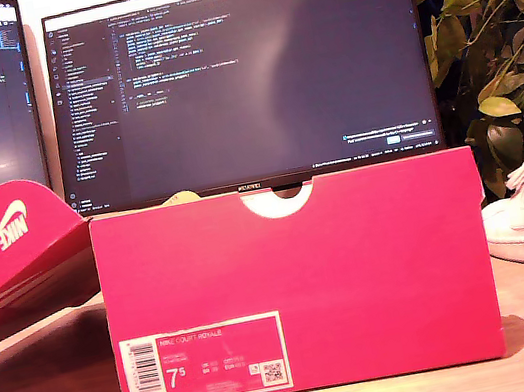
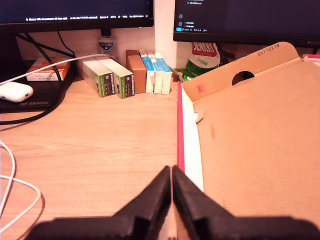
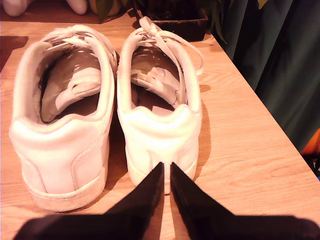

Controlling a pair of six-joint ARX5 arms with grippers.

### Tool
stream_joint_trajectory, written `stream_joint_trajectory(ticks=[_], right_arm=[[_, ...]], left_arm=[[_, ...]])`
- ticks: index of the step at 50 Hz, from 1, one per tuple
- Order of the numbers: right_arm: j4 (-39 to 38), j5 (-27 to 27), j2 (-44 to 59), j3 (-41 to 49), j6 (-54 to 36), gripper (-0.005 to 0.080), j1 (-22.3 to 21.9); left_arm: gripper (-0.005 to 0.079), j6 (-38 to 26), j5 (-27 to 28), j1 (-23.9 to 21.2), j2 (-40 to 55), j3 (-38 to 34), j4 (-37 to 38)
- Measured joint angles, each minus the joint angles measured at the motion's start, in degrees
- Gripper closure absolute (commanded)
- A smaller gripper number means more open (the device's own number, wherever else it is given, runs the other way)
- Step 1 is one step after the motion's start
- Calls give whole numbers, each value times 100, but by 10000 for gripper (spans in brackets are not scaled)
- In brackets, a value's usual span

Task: Pack the white shoes by picking the first shoe and placing it inside the red shoebox, left side, then picking and rotating the second shoe and placing it in the shoebox

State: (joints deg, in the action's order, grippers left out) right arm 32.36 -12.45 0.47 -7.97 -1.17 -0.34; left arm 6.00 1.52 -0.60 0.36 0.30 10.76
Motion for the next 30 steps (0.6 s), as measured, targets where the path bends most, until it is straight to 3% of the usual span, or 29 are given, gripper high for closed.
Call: stream_joint_trajectory(ticks=[2, 6, 8, 30], right_arm=[[2, 61, 0, 0, -2, 762, -22], [13, 1113, 0, 0, -22, 762, -87], [15, 1373, 0, 0, -173, 762, -105], [2, 1550, 0, 0, -321, 762, -107]], left_arm=[[761, 0, 0, 0, 0, 0, 0], [761, 0, 2, 0, 0, 0, 0], [761, 0, -2, 0, 0, 0, 0], [761, 0, 94, 0, 0, 0, 0]])
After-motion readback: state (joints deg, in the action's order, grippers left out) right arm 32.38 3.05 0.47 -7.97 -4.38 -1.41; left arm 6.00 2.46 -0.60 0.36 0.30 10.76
